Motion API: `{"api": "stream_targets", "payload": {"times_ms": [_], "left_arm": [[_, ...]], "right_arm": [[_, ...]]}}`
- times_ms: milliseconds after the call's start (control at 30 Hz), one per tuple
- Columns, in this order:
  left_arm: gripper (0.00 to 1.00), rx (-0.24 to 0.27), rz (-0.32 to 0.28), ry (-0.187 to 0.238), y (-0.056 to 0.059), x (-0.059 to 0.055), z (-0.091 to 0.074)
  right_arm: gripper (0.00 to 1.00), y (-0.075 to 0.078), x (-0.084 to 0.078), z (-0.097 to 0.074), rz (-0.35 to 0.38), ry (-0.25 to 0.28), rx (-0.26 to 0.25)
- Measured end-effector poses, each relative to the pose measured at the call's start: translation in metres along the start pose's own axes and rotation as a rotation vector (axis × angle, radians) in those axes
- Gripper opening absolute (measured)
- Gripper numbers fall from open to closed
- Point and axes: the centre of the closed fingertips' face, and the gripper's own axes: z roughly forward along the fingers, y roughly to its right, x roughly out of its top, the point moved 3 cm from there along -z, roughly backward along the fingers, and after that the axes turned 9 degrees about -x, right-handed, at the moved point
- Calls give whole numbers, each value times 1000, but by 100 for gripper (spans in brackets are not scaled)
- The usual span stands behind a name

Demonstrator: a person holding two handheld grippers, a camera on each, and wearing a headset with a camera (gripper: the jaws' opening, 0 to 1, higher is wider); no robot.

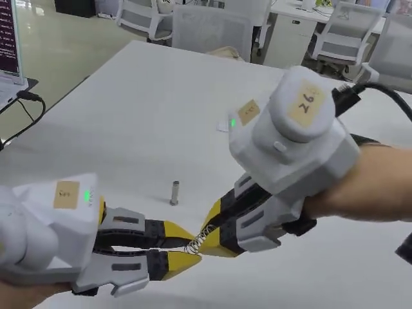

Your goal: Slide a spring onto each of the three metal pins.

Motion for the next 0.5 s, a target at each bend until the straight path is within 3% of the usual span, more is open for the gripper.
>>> {"api": "stream_targets", "payload": {"times_ms": [500], "left_arm": [[2,33,-3,-2,-9,-4,-5]], "right_arm": [[8,7,13,9,-99,-83,45]]}}
